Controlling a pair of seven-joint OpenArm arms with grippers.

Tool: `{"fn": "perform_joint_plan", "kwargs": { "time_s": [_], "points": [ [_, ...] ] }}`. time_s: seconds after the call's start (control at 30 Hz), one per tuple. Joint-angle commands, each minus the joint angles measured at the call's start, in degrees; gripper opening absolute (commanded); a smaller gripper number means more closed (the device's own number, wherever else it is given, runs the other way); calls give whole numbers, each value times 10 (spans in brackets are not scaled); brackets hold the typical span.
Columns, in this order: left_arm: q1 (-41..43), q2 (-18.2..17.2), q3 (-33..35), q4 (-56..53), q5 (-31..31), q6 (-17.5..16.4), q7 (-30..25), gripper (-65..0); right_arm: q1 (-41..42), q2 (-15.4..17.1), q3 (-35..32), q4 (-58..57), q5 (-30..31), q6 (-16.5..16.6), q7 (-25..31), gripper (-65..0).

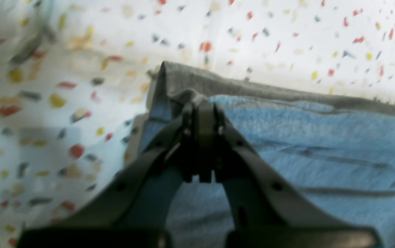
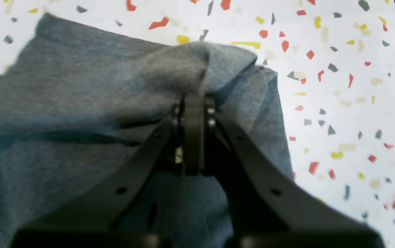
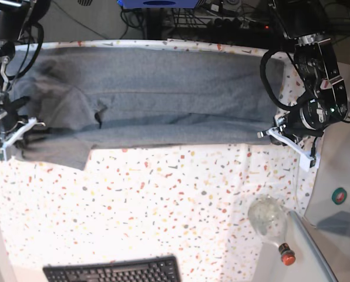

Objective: Layout the t-shirt on the table in an organized manner, then fold the t-shirt properly
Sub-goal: 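Fold the hem over toward the collar with both grippers, then pull the folded shirt toward the collar edge with both grippers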

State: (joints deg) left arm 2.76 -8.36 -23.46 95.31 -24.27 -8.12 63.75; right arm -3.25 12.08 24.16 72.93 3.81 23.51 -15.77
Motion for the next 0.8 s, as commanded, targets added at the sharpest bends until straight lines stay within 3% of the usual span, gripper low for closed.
{"fn": "perform_joint_plan", "kwargs": {
  "time_s": [0.0, 0.27, 0.47, 0.77],
  "points": [
    [-2, -7, -1, 17, -7, -1, -10, -650, 1, 5, 13, 21, 2, -5, 2, -650],
    [44, -9, -2, 28, -4, -1, -12, -650, -47, -7, 29, 83, 2, -4, -69, -650],
    [88, -31, -1, 50, -4, -1, -53, -650, -82, -23, 29, 123, 2, -6, -75, -650],
    [128, -35, -1, 49, -4, -1, -56, -650, -104, -30, 30, 129, 1, -8, -105, -650]
  ]
}}
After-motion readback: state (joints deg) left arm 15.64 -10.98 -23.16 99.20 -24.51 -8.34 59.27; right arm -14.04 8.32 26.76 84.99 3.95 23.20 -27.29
